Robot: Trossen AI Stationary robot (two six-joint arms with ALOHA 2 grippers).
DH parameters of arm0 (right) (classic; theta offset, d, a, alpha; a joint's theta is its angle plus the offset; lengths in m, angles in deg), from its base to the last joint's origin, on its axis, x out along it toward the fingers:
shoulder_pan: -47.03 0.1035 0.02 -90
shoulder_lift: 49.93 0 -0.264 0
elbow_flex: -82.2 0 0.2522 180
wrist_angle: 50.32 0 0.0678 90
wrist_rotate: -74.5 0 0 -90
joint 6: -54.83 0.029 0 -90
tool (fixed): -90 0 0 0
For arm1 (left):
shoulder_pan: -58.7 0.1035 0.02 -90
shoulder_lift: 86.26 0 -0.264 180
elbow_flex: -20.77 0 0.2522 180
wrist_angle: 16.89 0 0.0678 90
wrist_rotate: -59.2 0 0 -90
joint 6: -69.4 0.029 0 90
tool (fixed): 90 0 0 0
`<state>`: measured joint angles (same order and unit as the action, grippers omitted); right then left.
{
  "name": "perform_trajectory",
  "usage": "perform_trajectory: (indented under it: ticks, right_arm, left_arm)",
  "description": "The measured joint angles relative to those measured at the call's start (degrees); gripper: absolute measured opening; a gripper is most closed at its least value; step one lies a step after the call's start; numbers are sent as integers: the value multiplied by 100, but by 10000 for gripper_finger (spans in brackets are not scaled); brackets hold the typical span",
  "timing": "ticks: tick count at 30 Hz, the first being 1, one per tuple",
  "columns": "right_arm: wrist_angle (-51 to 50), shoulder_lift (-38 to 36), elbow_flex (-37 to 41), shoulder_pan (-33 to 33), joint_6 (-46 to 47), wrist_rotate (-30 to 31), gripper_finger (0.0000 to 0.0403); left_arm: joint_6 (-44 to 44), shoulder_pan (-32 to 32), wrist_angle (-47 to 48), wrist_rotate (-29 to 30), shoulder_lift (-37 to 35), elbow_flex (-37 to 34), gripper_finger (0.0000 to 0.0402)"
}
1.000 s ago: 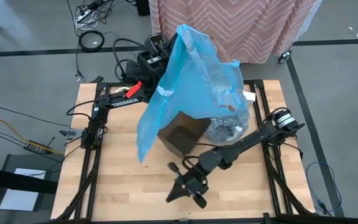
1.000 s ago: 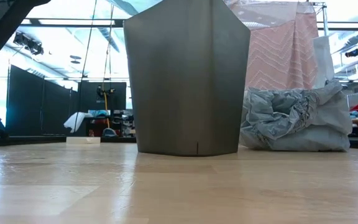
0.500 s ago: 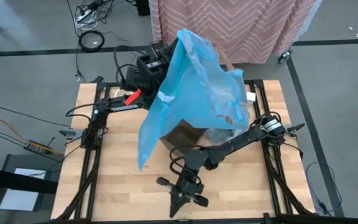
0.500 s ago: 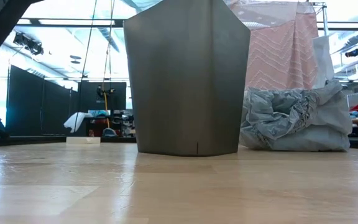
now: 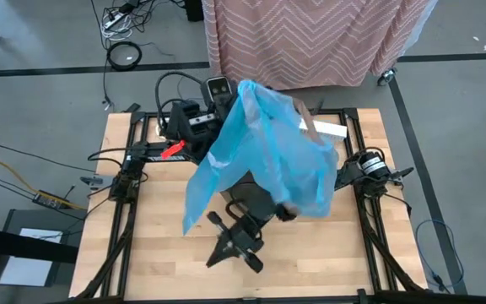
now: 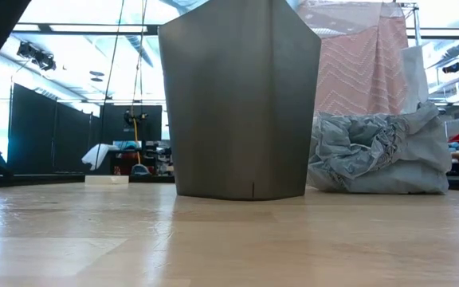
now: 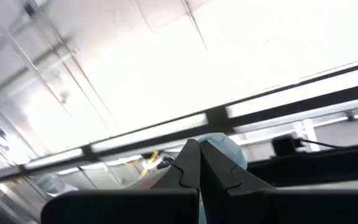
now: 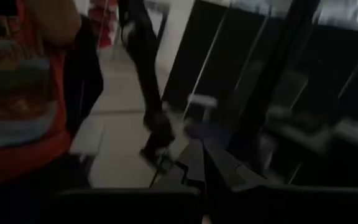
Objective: Place trash/remove bag and relplace
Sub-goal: Insert the new blue trash bag into the black trash bin
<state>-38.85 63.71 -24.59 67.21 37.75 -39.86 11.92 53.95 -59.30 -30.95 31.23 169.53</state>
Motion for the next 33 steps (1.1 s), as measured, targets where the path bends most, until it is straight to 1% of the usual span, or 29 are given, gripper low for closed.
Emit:
perform_trajectory:
  ticks: [2,4,6,8,9,11,13,16,19,21,24,25,26,27,29,31,33]
  right_arm:
    - [-538,-89,0,30,225,-57,0]
    - [-1319,-205,0,91,575,-326,0]
    - [-2143,-297,0,208,932,-538,0]
    - [-3070,-369,0,357,1282,-473,0]
    - [-3614,-416,0,461,1405,-239,0]
    - [-4743,-543,2,696,1586,414,0]
    - [-5781,-711,2,924,1967,1177,0]
    - [-6881,-1029,2,1286,2534,2398,0]
    - [-7528,-1445,4,1738,2840,4121,0]
    - [-7807,-1762,4,2098,2961,5429,0]
    - [-7902,-2153,4,2654,3110,7242,0]
    - [-7873,-2265,4,2819,3146,7709,0]
    - [-7829,-2376,4,2950,3145,8019,0]
    - [-7795,-2470,2,3045,3134,8195,1]
    - [-7804,-2630,2,3219,3157,8393,9]
    - [-7789,-2745,2,3353,3244,8542,27]
    - [-7631,-2816,2,3430,3232,8774,55]
  left_arm:
    - [-120,-26,-22,-160,0,0,4]
    - [-166,-16,-28,-489,-1,-2,4]
    - [-432,14,-21,-821,-19,-1,4]
    - [-636,55,-51,-1044,-29,-1,4]
    - [-715,61,-117,-1109,-31,0,4]
    - [-774,84,-156,-1139,-35,0,4]
    - [-818,113,-139,-1194,-56,0,4]
    - [-1006,160,-169,-1476,-68,0,4]
    - [-1182,205,-226,-1783,-96,0,4]
    - [-1403,259,-264,-1999,-130,-1,4]
    - [-1657,337,-298,-2414,-189,-2,4]
    - [-1662,352,-341,-2494,-227,-2,4]
    - [-1645,366,-353,-2534,-243,-2,4]
    - [-1623,378,-379,-2581,-254,0,4]
    - [-1629,421,-399,-2633,-258,0,4]
    - [-1646,508,-426,-2696,-254,0,4]
    - [-1664,581,-413,-2852,-249,0,4]
